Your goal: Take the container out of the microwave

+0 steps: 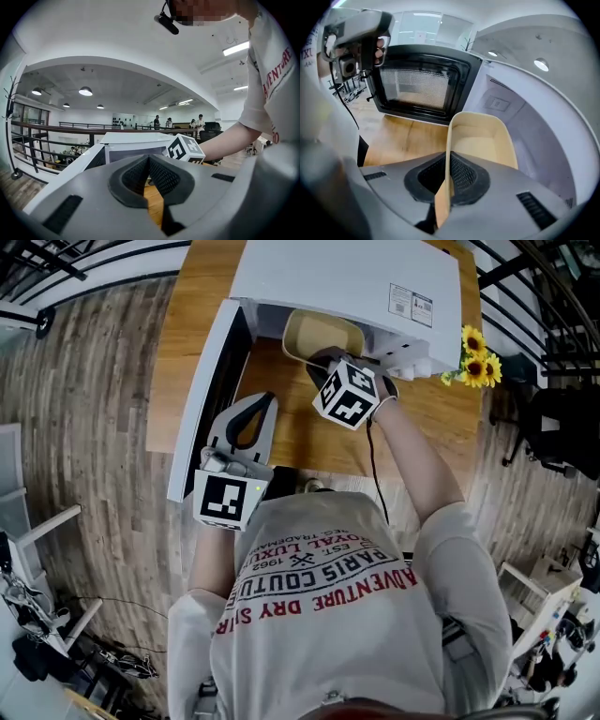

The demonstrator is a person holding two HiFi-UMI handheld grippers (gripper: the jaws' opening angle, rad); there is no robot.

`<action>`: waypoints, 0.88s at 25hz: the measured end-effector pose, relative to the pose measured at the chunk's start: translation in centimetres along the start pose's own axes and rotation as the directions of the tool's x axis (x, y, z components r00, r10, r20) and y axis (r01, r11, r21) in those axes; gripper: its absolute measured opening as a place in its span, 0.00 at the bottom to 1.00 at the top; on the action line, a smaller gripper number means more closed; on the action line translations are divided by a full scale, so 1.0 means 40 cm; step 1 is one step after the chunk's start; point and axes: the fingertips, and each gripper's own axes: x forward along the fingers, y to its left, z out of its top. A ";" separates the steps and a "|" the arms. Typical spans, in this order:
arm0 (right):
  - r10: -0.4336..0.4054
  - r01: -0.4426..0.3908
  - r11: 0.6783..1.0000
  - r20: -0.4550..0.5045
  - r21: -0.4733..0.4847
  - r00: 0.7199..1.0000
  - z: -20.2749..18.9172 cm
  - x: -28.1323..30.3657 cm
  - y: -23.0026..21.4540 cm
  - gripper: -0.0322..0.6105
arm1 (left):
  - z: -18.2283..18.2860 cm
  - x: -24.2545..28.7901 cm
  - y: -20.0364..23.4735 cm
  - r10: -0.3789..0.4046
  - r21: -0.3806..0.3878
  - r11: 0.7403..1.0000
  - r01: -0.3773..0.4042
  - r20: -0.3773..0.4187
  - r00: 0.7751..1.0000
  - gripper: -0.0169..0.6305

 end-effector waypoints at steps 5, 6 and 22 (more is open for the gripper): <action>-0.044 0.040 0.996 0.046 0.074 0.998 -0.003 -0.068 0.074 0.10 | 0.016 -0.039 -0.025 -0.006 0.026 1.000 0.006 0.016 1.000 0.05; -0.057 0.051 0.994 0.057 0.098 0.997 -0.002 -0.085 0.084 0.10 | 0.019 -0.047 -0.027 -0.006 0.031 0.999 0.005 0.021 1.000 0.05; -0.401 0.212 0.856 0.346 0.471 0.848 0.044 -0.436 0.113 0.10 | 0.078 -0.070 -0.067 -0.071 0.118 0.991 0.061 0.075 0.995 0.05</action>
